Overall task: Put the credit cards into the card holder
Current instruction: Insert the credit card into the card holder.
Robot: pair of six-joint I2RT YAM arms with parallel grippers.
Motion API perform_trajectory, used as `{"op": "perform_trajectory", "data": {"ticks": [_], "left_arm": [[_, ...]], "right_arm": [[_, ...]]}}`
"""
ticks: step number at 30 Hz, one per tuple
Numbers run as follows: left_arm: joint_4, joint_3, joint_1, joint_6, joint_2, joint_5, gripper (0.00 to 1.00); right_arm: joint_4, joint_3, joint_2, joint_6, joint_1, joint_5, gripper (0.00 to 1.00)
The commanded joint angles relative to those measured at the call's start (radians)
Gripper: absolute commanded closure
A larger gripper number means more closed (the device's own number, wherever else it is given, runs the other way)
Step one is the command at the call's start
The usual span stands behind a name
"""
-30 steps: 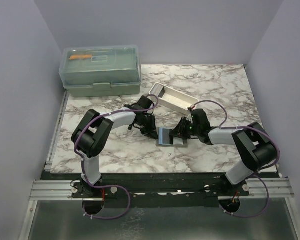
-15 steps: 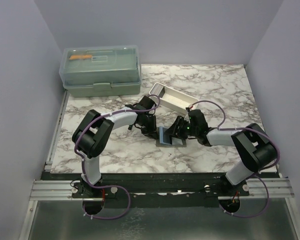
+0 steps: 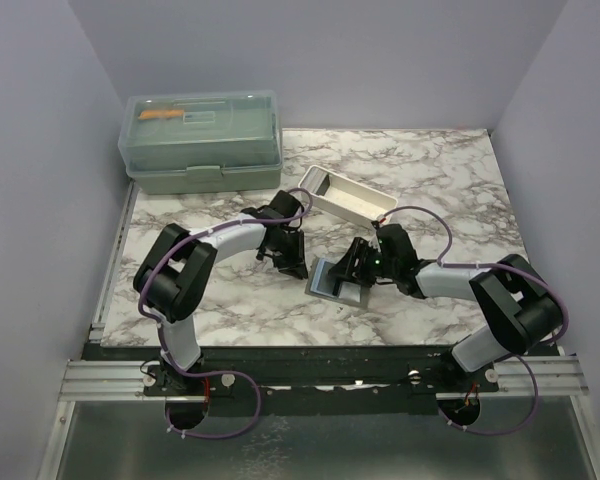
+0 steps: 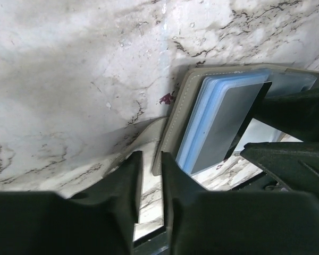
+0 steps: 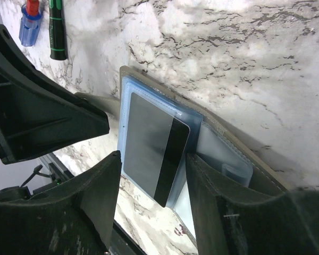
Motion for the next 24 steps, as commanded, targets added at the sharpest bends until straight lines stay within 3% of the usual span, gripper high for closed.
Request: {"op": "perform_trajectory", "data": {"ticks": [1, 6, 14, 17, 24], "left_arm": [[-0.022, 0.01, -0.008, 0.009, -0.019, 0.014, 0.81], [0.028, 0.006, -0.048, -0.01, 0.02, 0.07, 0.87], [0.109, 0.025, -0.082, -0.064, 0.089, 0.073, 0.91], [0.108, 0.033, -0.079, -0.056, 0.075, 0.05, 0.91], [0.082, 0.004, -0.041, -0.032, 0.039, 0.047, 0.9]], "right_arm": [[-0.097, -0.013, 0.001, -0.02, 0.008, 0.021, 0.45], [-0.101, 0.004, 0.015, -0.046, 0.009, 0.026, 0.54], [-0.15, 0.116, 0.081, -0.097, 0.013, 0.015, 0.58], [-0.217, 0.142, 0.063, -0.13, 0.004, 0.068, 0.56], [-0.566, 0.232, -0.004, -0.23, 0.004, 0.269, 0.44]]}}
